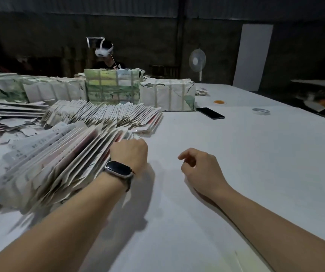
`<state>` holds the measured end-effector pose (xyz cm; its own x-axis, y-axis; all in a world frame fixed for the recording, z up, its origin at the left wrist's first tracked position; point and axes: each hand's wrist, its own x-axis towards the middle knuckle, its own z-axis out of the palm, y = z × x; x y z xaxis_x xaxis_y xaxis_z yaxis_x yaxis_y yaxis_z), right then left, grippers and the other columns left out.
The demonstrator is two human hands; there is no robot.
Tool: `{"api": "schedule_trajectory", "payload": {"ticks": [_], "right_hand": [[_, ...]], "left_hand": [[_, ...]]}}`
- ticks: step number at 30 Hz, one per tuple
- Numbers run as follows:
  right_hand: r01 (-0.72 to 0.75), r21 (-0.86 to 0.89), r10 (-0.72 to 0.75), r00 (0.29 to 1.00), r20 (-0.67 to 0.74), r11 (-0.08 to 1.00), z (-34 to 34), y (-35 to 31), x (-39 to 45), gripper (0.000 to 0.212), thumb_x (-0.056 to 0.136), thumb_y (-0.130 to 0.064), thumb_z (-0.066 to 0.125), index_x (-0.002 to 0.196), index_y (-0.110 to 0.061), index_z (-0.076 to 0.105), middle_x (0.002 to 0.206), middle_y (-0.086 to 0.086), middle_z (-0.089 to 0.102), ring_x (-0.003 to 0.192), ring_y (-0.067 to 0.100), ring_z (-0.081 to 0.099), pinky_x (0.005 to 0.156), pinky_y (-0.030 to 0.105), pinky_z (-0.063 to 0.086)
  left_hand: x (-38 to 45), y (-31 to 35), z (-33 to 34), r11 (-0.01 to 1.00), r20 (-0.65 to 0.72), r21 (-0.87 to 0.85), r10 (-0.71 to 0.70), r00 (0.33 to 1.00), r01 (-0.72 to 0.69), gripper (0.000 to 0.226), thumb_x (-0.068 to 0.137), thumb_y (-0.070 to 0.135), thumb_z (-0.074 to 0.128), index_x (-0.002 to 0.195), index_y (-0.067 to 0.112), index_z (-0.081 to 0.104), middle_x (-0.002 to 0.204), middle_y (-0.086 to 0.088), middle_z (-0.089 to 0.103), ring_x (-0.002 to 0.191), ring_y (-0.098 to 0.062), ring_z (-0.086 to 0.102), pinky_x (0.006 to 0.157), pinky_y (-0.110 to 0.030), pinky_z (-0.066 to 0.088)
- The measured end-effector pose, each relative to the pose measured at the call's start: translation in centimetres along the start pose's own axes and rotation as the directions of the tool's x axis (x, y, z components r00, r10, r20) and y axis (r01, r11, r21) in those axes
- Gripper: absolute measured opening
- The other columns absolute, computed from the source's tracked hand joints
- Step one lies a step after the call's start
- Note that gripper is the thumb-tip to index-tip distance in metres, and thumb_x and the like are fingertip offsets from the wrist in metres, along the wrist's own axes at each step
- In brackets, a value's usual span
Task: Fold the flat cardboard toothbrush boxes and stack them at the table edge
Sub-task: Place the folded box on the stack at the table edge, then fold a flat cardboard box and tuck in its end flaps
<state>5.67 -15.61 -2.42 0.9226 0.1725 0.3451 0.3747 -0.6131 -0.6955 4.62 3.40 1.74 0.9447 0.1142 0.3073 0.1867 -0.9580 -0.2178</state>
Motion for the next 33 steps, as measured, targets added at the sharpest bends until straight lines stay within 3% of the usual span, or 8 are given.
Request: {"api": "schedule_trajectory", "payload": {"ticks": [9,15,19,21,24,27,30,33], "right_hand": [[-0.018,0.057,0.018,1.0,-0.003,0.998,-0.3,0.0,-0.2,0.026,0.084,-0.013,0.057,0.082,-0.039,0.063,0.072,-0.01,0.067,0.072,0.005,0.063,0.072,0.024,0.05],[-0.009,0.051,0.009,1.0,0.004,0.999,-0.2,-0.1,-0.2,0.026,0.084,-0.013,0.057,0.081,-0.038,0.063,0.07,-0.01,0.065,0.078,0.011,0.066,0.075,0.029,0.052],[-0.01,0.104,0.011,1.0,-0.011,0.995,-0.1,0.0,-0.1,0.025,0.085,-0.013,0.058,0.082,-0.037,0.064,0.068,-0.01,0.065,0.07,0.006,0.065,0.068,0.026,0.051],[-0.012,0.149,0.017,0.999,-0.033,0.989,-0.1,0.0,-0.1,0.021,0.088,-0.015,0.059,0.084,-0.035,0.067,0.069,-0.011,0.066,0.069,0.004,0.062,0.064,0.019,0.047],[-0.02,0.441,0.064,0.994,-0.085,0.897,-0.2,-0.5,-0.2,0.019,0.095,-0.018,0.056,0.085,-0.027,0.071,0.069,-0.008,0.067,0.065,0.005,0.058,0.061,0.017,0.045],[0.005,0.708,0.085,0.992,-0.091,0.706,-0.9,-1.0,-0.4,0.022,0.095,-0.034,0.051,0.096,-0.022,0.069,0.067,-0.004,0.064,0.059,0.009,0.054,0.052,0.018,0.041],[-0.057,0.735,0.069,0.998,0.014,0.675,-1.1,-1.1,-0.4,0.018,0.099,-0.029,0.056,0.116,-0.027,0.061,0.078,0.004,0.072,0.068,0.015,0.067,0.057,0.026,0.053],[-0.07,0.7,0.042,0.998,0.057,0.711,-0.8,-1.1,-0.4,0.034,0.098,-0.006,0.058,0.12,-0.032,0.057,0.08,0.004,0.075,0.072,0.018,0.073,0.061,0.031,0.058]], "left_hand": [[2.2,0.1,0.0,0.972,0.095,0.224,0.045,0.994,-0.065,0.035,0.105,0.029,0.041,0.128,0.019,0.065,0.13,-0.003,0.065,0.119,-0.025,0.062,0.096,-0.036,0.042],[1.3,0.4,-2.6,0.987,-0.069,0.124,0.11,0.992,-0.101,0.026,0.099,0.021,0.044,0.118,0.019,0.06,0.114,-0.006,0.068,0.106,-0.031,0.066,0.07,-0.033,0.034],[1.3,1.0,-5.9,0.988,-0.358,-0.058,0.112,0.927,-0.142,0.012,0.097,0.008,0.041,0.093,0.019,0.038,0.065,-0.003,0.039,0.054,-0.024,0.041,0.053,-0.029,0.025],[1.5,0.8,-7.5,0.949,-0.478,-0.23,0.084,0.875,-0.216,0.015,0.1,0.011,0.042,0.091,0.017,0.032,0.063,-0.003,0.038,0.052,-0.028,0.042,0.049,-0.031,0.029],[1.1,0.9,-7.8,0.714,-0.462,-0.619,0.006,0.887,-0.327,0.025,0.107,0.024,0.04,0.084,0.015,0.035,0.081,-0.008,0.061,0.07,-0.033,0.063,0.054,-0.042,0.052],[-0.6,1.8,-5.0,0.278,-0.249,-0.937,-0.109,0.962,-0.211,0.034,0.107,0.023,0.045,0.075,0.015,0.039,0.077,-0.003,0.062,0.066,-0.015,0.067,0.051,-0.024,0.054],[-2.8,3.3,-1.3,-0.2,0.045,-0.979,-0.095,0.994,0.025,0.03,0.107,0.023,0.048,0.079,0.011,0.045,0.069,-0.002,0.067,0.06,-0.01,0.07,0.049,-0.021,0.051],[-4.3,4.5,0.8,-0.275,0.145,-0.953,-0.054,0.988,0.125,0.028,0.107,0.03,0.048,0.086,0.011,0.047,0.069,-0.001,0.071,0.062,-0.014,0.07,0.05,-0.023,0.051]]}}
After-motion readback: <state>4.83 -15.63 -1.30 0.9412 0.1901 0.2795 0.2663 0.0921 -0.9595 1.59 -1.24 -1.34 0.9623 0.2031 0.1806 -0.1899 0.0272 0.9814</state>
